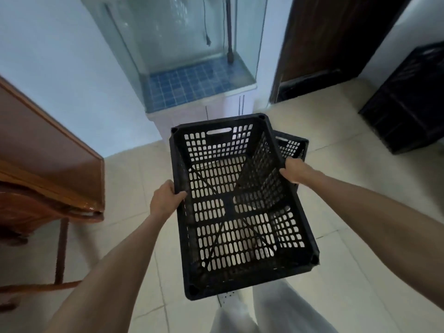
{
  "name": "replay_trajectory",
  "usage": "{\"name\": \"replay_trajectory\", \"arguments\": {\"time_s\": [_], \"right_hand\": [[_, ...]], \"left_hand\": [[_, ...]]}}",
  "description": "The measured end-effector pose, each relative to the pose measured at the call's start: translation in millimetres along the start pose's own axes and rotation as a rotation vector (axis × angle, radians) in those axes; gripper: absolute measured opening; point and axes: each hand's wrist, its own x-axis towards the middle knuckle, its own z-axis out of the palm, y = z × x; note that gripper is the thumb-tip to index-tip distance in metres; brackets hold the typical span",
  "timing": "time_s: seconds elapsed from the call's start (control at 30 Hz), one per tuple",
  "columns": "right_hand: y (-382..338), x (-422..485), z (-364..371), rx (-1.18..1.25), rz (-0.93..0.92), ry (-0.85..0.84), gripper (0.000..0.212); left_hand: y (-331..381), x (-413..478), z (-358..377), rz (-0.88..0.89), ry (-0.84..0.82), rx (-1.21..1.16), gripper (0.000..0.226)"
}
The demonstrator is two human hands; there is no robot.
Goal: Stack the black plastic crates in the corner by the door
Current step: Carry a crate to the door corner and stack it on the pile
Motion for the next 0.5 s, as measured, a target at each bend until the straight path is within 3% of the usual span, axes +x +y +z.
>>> {"name": "replay_trajectory", "arguments": {"time_s": [0.23, 0.5], "right_hand": [[100.8, -42.8, -45.7, 0.065, 0.140, 0.082, 0.038], [253.2, -64.1, -79.9, 0.155, 0.301, 0.142, 0.039]], "left_hand": [[109.1, -2.3, 21.3, 0.212, -0.111, -0.049, 0.019], [269.6, -19.4, 98.5, 0.386, -0.149, 0.039, 0.019]]}}
